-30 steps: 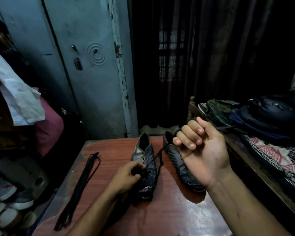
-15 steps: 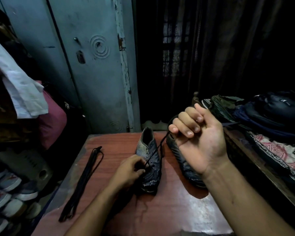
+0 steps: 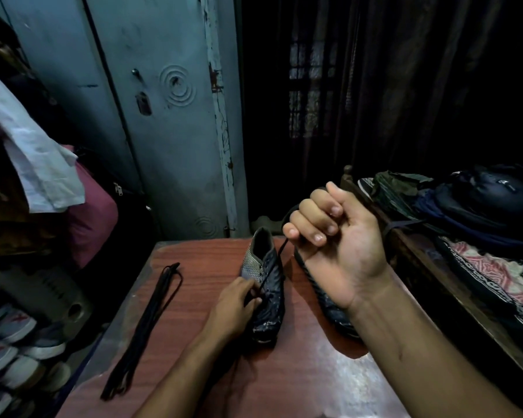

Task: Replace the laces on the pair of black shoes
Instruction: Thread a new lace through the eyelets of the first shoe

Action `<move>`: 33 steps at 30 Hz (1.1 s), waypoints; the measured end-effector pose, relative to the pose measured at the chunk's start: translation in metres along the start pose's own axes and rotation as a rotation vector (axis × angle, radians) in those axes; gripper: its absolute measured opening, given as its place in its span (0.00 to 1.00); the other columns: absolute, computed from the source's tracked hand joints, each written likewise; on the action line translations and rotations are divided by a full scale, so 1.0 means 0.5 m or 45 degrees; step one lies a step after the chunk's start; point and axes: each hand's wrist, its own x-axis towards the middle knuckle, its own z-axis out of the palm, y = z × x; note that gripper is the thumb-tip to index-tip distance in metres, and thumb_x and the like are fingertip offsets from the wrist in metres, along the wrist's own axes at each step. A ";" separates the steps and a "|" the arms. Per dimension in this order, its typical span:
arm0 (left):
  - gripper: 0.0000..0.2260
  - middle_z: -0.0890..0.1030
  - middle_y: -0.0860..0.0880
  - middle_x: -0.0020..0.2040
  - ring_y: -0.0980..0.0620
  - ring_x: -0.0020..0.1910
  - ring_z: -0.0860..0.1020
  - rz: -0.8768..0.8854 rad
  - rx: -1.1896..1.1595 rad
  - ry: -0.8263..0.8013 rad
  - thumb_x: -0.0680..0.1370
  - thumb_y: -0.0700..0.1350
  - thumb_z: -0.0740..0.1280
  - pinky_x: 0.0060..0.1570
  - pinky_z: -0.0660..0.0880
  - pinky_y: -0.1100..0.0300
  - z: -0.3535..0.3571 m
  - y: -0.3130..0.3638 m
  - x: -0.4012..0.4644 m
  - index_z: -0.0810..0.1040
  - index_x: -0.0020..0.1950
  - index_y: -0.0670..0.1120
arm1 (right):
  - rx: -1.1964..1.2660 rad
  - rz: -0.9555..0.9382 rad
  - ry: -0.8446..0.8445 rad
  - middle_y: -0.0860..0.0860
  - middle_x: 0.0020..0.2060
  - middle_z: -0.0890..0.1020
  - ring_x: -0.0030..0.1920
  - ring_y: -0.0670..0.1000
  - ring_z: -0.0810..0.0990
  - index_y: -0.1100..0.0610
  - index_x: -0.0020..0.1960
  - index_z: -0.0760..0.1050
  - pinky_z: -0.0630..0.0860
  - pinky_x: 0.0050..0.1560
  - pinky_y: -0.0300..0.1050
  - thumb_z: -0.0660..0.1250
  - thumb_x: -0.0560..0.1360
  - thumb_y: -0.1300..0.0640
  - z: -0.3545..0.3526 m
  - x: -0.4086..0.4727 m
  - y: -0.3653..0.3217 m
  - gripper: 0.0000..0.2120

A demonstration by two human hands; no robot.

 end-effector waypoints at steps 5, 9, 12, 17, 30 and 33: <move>0.02 0.73 0.57 0.44 0.55 0.47 0.73 0.044 -0.045 -0.026 0.80 0.39 0.69 0.49 0.67 0.67 -0.019 0.001 0.018 0.80 0.51 0.44 | -0.035 0.008 -0.074 0.47 0.24 0.55 0.24 0.46 0.59 0.51 0.32 0.59 0.70 0.34 0.42 0.53 0.84 0.52 0.024 -0.002 -0.002 0.21; 0.03 0.78 0.50 0.49 0.48 0.51 0.78 0.019 0.008 -0.049 0.79 0.40 0.69 0.50 0.69 0.63 -0.023 -0.009 0.025 0.81 0.51 0.44 | -0.089 0.040 -0.132 0.47 0.23 0.58 0.23 0.46 0.59 0.52 0.31 0.60 0.69 0.35 0.43 0.54 0.83 0.52 0.014 -0.012 0.006 0.21; 0.08 0.78 0.50 0.46 0.44 0.48 0.78 -0.058 0.010 0.088 0.80 0.53 0.60 0.45 0.69 0.53 -0.012 -0.009 0.013 0.73 0.51 0.49 | -0.129 0.040 -0.133 0.47 0.23 0.58 0.23 0.47 0.59 0.52 0.31 0.60 0.69 0.35 0.44 0.54 0.83 0.52 0.012 -0.016 0.003 0.21; 0.07 0.83 0.43 0.49 0.37 0.47 0.80 -0.153 -0.039 0.283 0.85 0.50 0.58 0.43 0.72 0.50 -0.006 -0.008 0.009 0.69 0.59 0.48 | -0.385 -0.017 -0.137 0.49 0.23 0.55 0.23 0.48 0.57 0.52 0.32 0.58 0.69 0.33 0.45 0.53 0.83 0.53 0.025 -0.021 -0.037 0.20; 0.22 0.73 0.48 0.67 0.46 0.67 0.73 -0.102 0.184 -0.084 0.82 0.51 0.65 0.59 0.70 0.55 0.007 0.024 0.034 0.68 0.75 0.48 | -0.268 -0.043 -0.270 0.49 0.24 0.54 0.23 0.48 0.58 0.52 0.30 0.58 0.69 0.35 0.45 0.51 0.83 0.53 0.069 -0.029 -0.056 0.21; 0.20 0.76 0.47 0.63 0.45 0.64 0.75 -0.069 0.165 -0.106 0.81 0.53 0.65 0.58 0.70 0.55 0.002 0.013 0.044 0.73 0.72 0.48 | -0.256 -0.055 -0.276 0.49 0.24 0.54 0.23 0.48 0.58 0.52 0.30 0.58 0.69 0.35 0.45 0.51 0.83 0.53 0.080 -0.037 -0.052 0.22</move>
